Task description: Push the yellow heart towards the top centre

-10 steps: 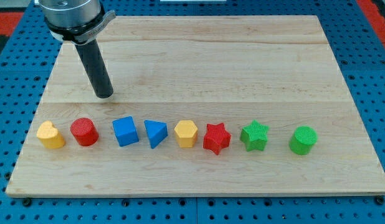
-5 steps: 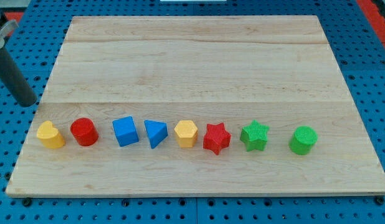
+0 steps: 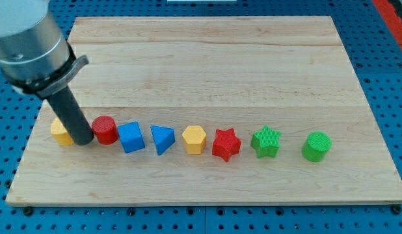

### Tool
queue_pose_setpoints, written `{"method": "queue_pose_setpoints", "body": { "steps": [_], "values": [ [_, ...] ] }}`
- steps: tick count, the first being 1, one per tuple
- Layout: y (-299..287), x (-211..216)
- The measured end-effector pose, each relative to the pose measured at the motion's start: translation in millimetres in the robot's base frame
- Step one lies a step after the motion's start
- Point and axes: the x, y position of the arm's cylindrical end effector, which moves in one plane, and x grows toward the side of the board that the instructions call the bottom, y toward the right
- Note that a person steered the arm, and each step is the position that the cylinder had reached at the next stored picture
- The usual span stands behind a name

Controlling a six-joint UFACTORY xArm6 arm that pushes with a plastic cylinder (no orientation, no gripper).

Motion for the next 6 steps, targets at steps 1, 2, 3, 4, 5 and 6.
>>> {"method": "queue_pose_setpoints", "body": {
  "steps": [1, 2, 3, 4, 5, 6],
  "values": [
    [11.2, -8.9],
    [32.8, 35.7],
    [-12.9, 38.4],
    [-50.2, 24.0],
    [-45.8, -31.5],
    [-35.1, -65.8]
  ]
}}
